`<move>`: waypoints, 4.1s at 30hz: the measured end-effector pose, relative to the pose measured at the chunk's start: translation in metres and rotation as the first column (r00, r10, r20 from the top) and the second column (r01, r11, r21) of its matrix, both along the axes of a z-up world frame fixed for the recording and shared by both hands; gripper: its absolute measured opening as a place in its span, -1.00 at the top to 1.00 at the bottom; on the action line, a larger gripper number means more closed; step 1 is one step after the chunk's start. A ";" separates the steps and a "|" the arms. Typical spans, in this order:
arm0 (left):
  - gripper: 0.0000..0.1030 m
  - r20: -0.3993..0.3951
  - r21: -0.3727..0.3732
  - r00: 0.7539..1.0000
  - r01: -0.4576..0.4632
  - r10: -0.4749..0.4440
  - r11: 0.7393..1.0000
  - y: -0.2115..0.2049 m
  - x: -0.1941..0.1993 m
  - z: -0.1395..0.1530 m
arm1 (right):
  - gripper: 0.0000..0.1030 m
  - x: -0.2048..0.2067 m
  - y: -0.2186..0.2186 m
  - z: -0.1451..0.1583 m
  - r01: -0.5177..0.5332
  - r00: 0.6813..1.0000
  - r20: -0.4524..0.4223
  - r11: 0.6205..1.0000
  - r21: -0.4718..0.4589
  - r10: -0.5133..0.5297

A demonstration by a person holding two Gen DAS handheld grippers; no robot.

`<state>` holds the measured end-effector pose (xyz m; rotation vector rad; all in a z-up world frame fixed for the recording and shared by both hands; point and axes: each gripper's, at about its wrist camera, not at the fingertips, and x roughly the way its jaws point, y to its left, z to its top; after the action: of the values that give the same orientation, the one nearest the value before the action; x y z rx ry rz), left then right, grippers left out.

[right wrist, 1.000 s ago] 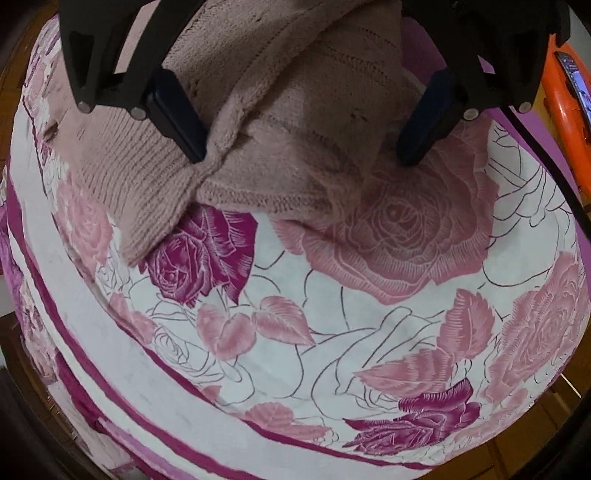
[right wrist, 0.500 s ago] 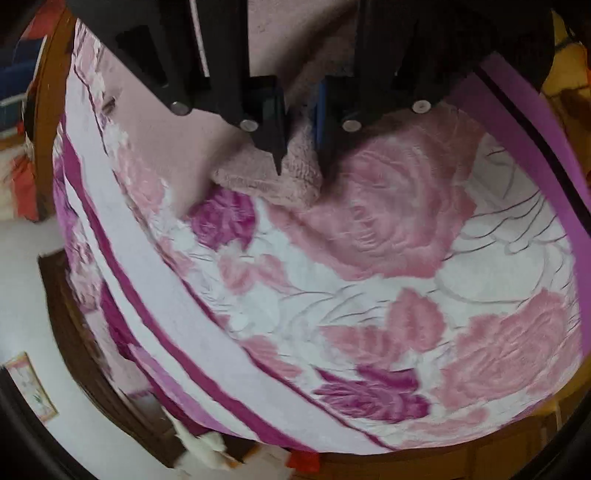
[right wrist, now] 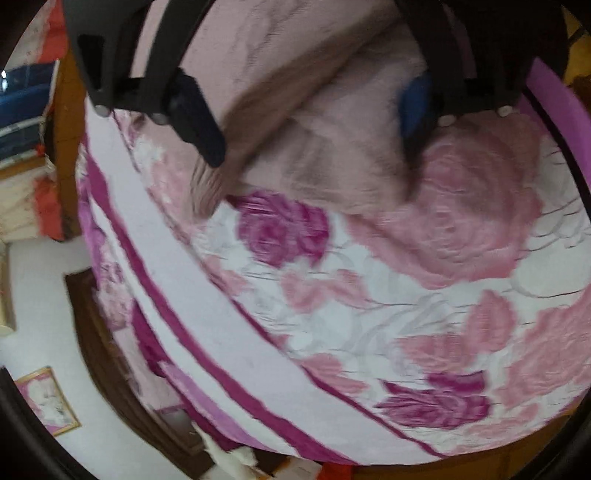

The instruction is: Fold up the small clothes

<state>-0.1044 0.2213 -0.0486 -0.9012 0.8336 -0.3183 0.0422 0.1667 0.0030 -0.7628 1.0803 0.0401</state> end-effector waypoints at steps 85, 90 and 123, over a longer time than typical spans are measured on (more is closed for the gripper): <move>1.00 0.118 0.568 0.869 0.338 -0.480 0.750 -0.295 0.012 0.190 | 0.61 0.033 -0.332 0.135 -0.013 0.991 -0.096 0.783 0.622 0.092; 1.00 0.099 0.574 0.858 0.365 -0.505 0.733 -0.313 0.015 0.187 | 0.65 0.033 -0.358 0.131 0.014 0.994 -0.090 0.780 0.625 0.055; 1.00 0.062 0.580 0.856 0.387 -0.512 0.717 -0.335 0.014 0.174 | -0.76 -0.012 -0.484 -0.042 0.574 0.806 -0.584 -0.371 0.730 0.099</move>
<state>-0.0905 -0.1138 0.1252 -0.0952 0.8688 -0.5621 0.0304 -0.3170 -0.0394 1.3096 1.1492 0.7056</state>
